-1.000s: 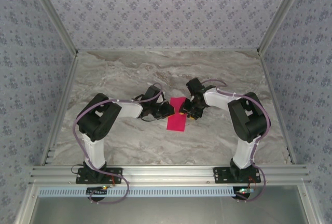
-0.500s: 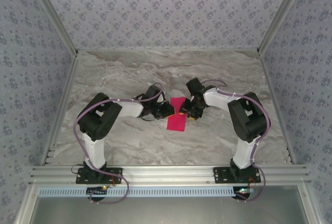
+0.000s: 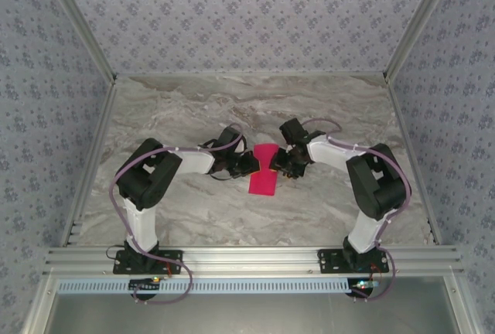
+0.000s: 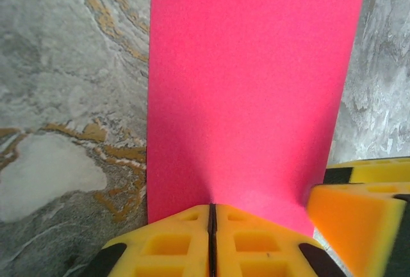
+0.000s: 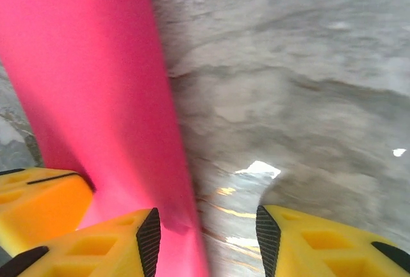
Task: Fold a paper plane with a square sheet of paper (pick it up from the middle)
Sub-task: Hold the square sheet of paper at the center of the table, then fold the square sheet of paper in half at the center of the table.
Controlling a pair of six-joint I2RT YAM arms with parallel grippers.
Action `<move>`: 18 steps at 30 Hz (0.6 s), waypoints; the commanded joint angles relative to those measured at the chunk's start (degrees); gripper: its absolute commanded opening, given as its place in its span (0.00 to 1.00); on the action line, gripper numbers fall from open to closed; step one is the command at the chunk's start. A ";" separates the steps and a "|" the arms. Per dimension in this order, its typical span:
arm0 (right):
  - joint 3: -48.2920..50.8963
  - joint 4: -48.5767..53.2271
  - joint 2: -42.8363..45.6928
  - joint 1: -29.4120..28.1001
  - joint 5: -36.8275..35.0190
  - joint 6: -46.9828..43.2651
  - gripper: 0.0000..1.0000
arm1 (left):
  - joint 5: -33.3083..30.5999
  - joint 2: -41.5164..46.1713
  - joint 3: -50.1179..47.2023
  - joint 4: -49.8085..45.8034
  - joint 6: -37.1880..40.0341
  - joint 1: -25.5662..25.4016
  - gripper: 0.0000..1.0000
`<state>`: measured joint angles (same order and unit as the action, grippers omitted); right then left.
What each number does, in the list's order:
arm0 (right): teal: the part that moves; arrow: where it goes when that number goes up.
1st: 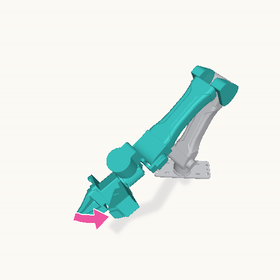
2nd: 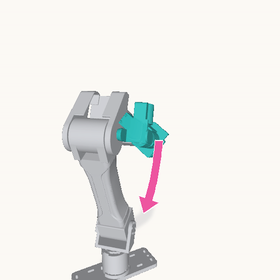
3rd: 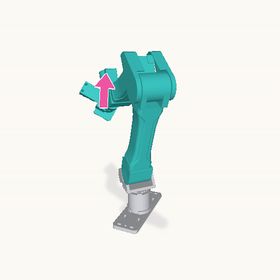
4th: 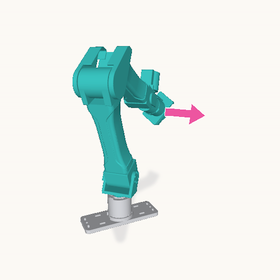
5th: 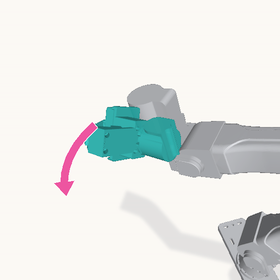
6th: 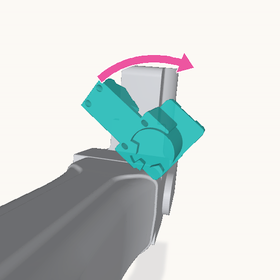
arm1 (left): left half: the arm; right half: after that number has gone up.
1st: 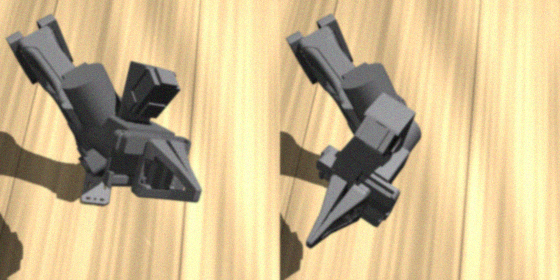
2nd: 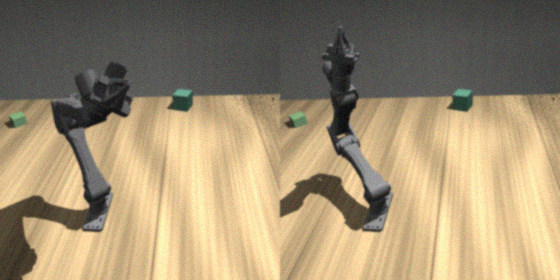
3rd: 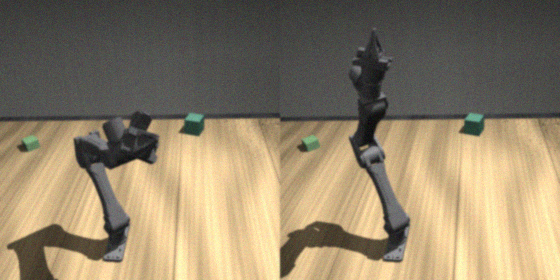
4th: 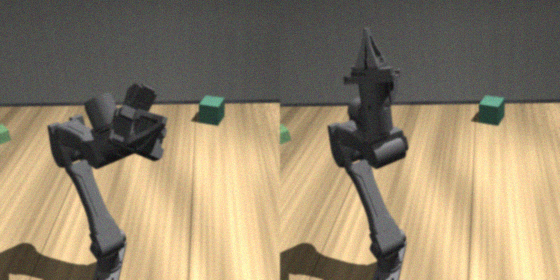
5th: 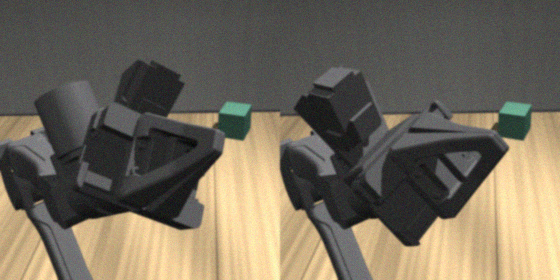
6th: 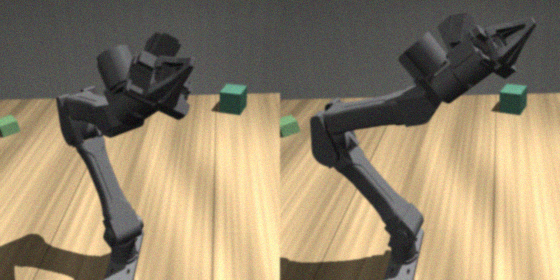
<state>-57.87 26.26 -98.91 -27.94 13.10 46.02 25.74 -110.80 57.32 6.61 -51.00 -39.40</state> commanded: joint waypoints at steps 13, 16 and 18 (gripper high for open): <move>-1.25 -8.76 2.72 0.65 8.51 -6.07 0.00 | -5.17 -4.47 -1.21 -11.74 1.17 -0.64 0.00; -1.85 -10.26 -0.35 0.04 9.80 -5.86 0.00 | -5.43 -4.27 -0.92 -12.64 1.32 -0.61 0.00; -2.18 -10.96 -1.90 -0.15 10.88 -5.94 0.00 | -5.77 -4.25 -0.66 -13.36 1.43 -0.60 0.00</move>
<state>-58.52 16.40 -99.02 -27.73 21.32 41.04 25.45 -111.04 58.48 4.19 -50.78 -39.40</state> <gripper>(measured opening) 0.051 0.044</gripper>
